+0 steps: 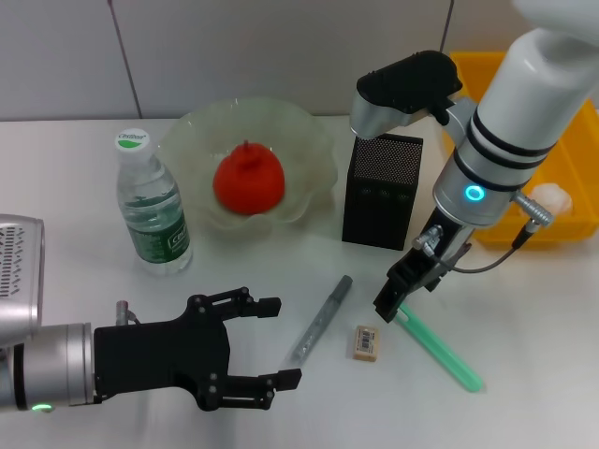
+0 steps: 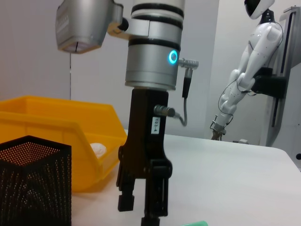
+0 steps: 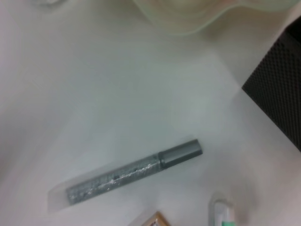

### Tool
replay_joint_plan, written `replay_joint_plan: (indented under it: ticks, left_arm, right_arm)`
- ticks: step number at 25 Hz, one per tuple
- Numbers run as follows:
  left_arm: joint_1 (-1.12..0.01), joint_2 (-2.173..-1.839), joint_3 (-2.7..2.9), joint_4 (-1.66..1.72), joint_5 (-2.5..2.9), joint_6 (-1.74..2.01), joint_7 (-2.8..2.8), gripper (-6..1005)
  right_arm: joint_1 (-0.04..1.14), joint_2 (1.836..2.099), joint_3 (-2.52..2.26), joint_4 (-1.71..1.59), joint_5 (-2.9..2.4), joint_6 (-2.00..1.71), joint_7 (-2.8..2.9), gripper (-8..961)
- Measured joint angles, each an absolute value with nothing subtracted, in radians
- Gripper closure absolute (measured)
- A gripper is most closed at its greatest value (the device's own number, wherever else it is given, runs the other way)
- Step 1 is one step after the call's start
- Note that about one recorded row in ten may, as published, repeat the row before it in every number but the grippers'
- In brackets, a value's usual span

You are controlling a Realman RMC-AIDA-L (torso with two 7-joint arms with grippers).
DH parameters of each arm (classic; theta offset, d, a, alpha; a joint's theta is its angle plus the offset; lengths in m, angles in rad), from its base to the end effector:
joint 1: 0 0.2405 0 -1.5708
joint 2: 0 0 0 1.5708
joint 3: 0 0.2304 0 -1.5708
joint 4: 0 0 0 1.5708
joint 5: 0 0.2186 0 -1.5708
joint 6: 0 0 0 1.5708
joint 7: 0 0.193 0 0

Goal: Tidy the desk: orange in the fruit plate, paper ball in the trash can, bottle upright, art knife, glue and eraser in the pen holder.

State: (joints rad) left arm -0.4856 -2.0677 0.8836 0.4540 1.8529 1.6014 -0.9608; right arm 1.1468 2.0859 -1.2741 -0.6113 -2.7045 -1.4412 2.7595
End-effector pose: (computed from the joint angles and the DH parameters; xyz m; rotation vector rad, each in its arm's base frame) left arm -0.2266 0.2918 -0.0725 -2.8629 -0.2364 -0.7996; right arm 0.1540 0.3937 -0.0883 -2.4979 1.1891 -0.7657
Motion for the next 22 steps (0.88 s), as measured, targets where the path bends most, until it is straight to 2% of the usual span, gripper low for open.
replay_joint_plan:
  ticks: [22]
  left_arm:
    - [-0.489,-2.068,0.876,0.454,1.850,1.600,-0.960,131]
  right_arm:
    - [1.147,2.091,-1.401,-0.574,-2.664,-1.348,2.696,196]
